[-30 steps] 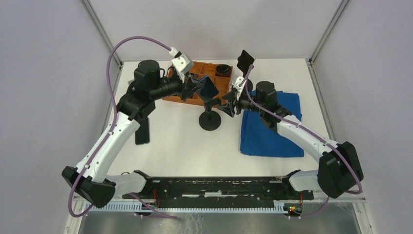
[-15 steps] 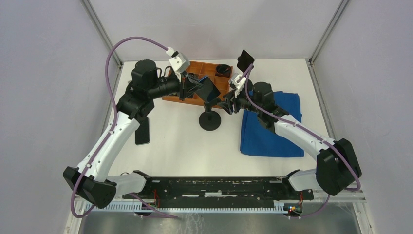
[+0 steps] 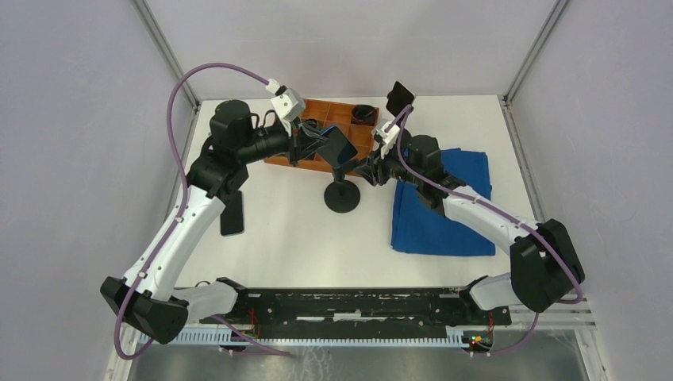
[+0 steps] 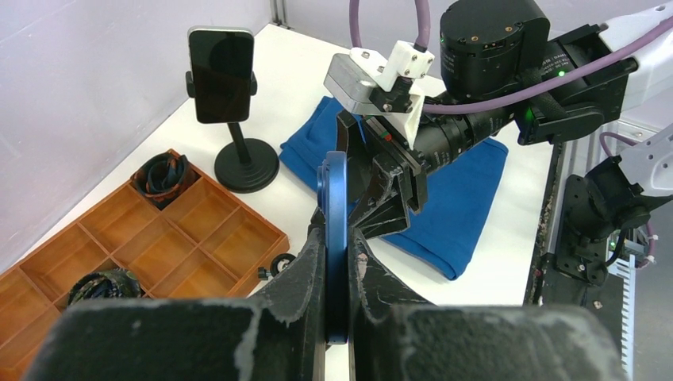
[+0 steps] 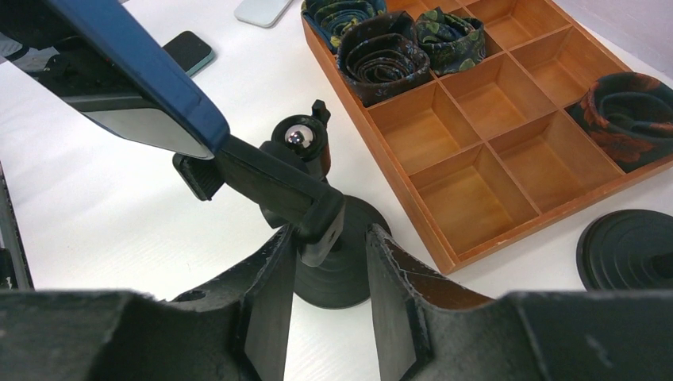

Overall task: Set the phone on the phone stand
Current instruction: Install the phone on the phone stand.

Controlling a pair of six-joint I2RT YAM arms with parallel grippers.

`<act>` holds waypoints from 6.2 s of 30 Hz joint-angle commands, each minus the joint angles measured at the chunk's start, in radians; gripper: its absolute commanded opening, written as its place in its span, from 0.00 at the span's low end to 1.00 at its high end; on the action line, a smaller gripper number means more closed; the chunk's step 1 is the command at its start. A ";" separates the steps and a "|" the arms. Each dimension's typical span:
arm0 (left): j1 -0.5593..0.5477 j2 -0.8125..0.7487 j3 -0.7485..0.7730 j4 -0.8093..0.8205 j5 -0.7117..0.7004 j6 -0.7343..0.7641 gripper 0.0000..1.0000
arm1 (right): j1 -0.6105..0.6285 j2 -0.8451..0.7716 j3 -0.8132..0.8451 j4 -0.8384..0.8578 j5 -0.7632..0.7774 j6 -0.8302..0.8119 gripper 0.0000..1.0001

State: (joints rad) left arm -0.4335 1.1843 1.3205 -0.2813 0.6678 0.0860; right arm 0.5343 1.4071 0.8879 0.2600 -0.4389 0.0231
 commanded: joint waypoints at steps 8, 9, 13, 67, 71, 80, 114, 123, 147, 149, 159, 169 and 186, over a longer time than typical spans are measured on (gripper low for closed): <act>0.008 -0.036 -0.006 0.080 0.061 -0.019 0.02 | 0.006 0.018 0.030 0.044 0.027 0.026 0.37; 0.009 -0.038 -0.009 0.079 0.060 -0.019 0.02 | 0.007 0.018 0.032 0.043 0.026 0.026 0.34; 0.009 -0.040 -0.012 0.073 0.070 -0.009 0.02 | 0.008 0.017 0.035 0.040 0.028 0.021 0.26; 0.007 0.049 -0.052 0.121 0.355 -0.034 0.02 | 0.007 -0.007 0.071 0.003 -0.029 0.015 0.00; 0.005 0.069 -0.052 0.121 0.365 -0.038 0.02 | 0.009 -0.011 0.069 0.005 -0.032 0.018 0.00; -0.031 0.124 -0.054 0.121 0.379 -0.042 0.02 | 0.022 -0.007 0.069 0.001 -0.033 0.016 0.00; -0.074 0.176 -0.082 0.086 0.241 0.057 0.02 | 0.062 -0.023 0.110 -0.088 -0.037 -0.015 0.00; -0.077 0.167 -0.078 0.042 0.187 0.115 0.02 | 0.074 -0.026 0.118 -0.113 -0.031 -0.058 0.00; -0.077 0.098 -0.126 0.024 0.342 0.254 0.02 | 0.101 -0.029 0.123 -0.139 -0.065 -0.081 0.00; -0.079 0.100 -0.125 0.025 0.348 0.256 0.02 | 0.101 -0.031 0.123 -0.142 -0.071 -0.081 0.00; -0.078 0.106 -0.130 0.010 0.338 0.283 0.02 | 0.123 -0.034 0.126 -0.161 -0.084 -0.085 0.00; -0.077 0.109 -0.140 -0.004 0.309 0.318 0.02 | 0.141 -0.037 0.130 -0.171 -0.093 -0.088 0.00; -0.078 0.102 -0.141 -0.017 0.235 0.358 0.02 | 0.152 -0.038 0.125 -0.177 -0.102 -0.094 0.00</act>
State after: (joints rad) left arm -0.5148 1.3182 1.1709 -0.3656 0.9504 0.3733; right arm 0.6594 1.4063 0.9760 0.0898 -0.4793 -0.0776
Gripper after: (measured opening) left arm 0.149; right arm 0.177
